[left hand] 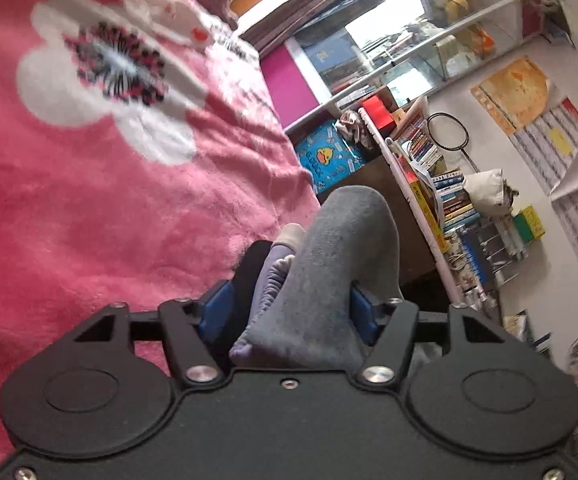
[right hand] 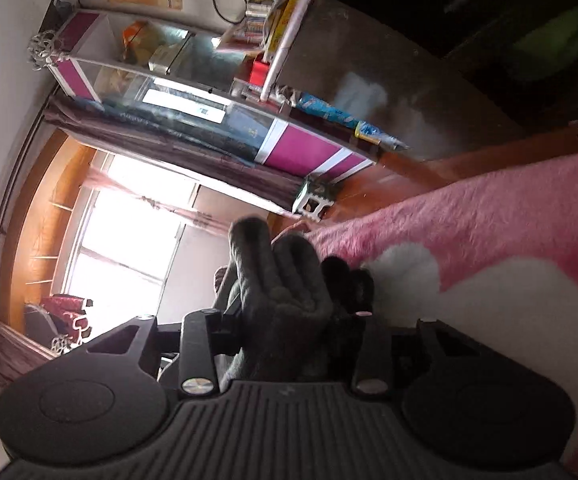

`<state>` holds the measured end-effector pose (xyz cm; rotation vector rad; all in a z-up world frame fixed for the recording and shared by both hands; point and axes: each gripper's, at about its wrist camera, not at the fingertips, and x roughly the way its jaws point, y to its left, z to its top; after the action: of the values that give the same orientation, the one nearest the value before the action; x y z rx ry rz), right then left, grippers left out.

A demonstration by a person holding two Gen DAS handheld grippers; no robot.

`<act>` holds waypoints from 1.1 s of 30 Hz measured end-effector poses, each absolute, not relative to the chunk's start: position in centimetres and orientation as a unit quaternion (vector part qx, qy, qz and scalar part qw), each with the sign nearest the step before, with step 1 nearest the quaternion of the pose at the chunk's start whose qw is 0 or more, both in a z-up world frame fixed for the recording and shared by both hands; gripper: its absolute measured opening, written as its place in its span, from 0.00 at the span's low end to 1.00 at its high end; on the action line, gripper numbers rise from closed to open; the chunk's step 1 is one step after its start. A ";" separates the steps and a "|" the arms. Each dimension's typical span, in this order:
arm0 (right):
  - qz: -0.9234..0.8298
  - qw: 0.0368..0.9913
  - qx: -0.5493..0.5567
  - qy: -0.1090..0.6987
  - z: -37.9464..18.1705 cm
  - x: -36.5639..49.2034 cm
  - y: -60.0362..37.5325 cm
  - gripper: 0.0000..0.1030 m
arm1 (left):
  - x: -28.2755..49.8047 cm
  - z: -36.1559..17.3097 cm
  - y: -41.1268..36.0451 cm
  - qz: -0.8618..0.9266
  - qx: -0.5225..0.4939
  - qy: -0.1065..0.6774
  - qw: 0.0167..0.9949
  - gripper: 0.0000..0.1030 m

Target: Fold clothes

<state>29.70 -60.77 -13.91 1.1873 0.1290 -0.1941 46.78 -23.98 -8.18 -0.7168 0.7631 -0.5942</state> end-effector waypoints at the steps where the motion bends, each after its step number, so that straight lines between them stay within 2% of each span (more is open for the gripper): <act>1: -0.104 0.835 0.537 0.057 -13.0 29.3 -60.8 0.49 | 46.2 -7.7 -23.7 -0.276 -0.326 0.352 0.833 0.65; 4: -0.118 0.862 0.490 0.042 -10.2 28.3 -61.1 0.62 | 44.5 -6.4 -23.4 -0.271 -0.287 0.327 0.859 0.75; 7: -0.085 0.886 0.453 0.055 -7.7 28.0 -61.7 0.70 | 42.4 -4.6 -23.2 -0.278 -0.250 0.297 0.879 0.84; 10: -0.082 0.904 0.412 0.072 -5.7 28.0 -61.0 0.72 | 40.8 -2.1 -24.5 -0.300 -0.183 0.229 0.908 0.82; 11: -0.078 0.908 0.407 0.069 -5.7 28.0 -60.7 0.73 | 40.6 -1.2 -25.2 -0.310 -0.160 0.203 0.915 0.76; 15: -0.045 0.919 0.385 0.071 -6.1 29.5 -59.6 0.68 | 43.1 0.7 -28.6 -0.362 -0.165 0.184 0.899 0.75; 17: -0.036 0.926 0.367 0.078 -6.8 30.1 -59.2 0.68 | 45.3 0.1 -30.1 -0.383 -0.180 0.202 0.883 0.75; 20: -0.041 0.928 0.359 0.087 -8.1 30.6 -59.1 0.66 | 49.6 -3.6 -32.2 -0.348 -0.165 0.300 0.873 0.75; 21: -0.043 0.929 0.356 0.094 -8.5 31.0 -59.0 0.66 | 51.2 -5.5 -32.7 -0.321 -0.160 0.348 0.866 0.66; 22: -0.044 0.930 0.352 0.100 -8.9 31.3 -59.0 0.64 | 52.0 -6.9 -32.9 -0.299 -0.146 0.364 0.870 0.67; 23: -0.043 0.932 0.341 0.112 -9.3 31.4 -58.6 0.60 | 52.3 -7.6 -32.9 -0.292 -0.143 0.365 0.873 0.70; 24: -0.038 0.936 0.330 0.119 -9.5 31.6 -58.4 0.49 | 52.7 -7.9 -32.9 -0.291 -0.151 0.366 0.871 0.70; 25: -0.036 0.936 0.329 0.120 -9.5 31.5 -58.1 0.48 | 52.9 -7.9 -32.8 -0.292 -0.155 0.367 0.870 0.70; 29: -0.036 0.936 0.331 0.116 -9.5 31.1 -57.7 0.49 | 52.1 -7.0 -32.3 -0.304 -0.141 0.350 0.875 0.70; 32: -0.037 0.932 0.343 0.112 -9.0 30.5 -57.8 0.52 | 48.9 -5.5 -30.0 -0.283 -0.168 0.292 0.898 0.71; 33: -0.037 0.928 0.355 0.103 -8.9 29.9 -57.9 0.55 | 47.7 -5.1 -29.3 -0.276 -0.165 0.268 0.908 0.71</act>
<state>29.90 -57.89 -8.86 0.7281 0.2106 -0.0762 47.70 -29.26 -5.11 -0.3413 0.5535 -0.5688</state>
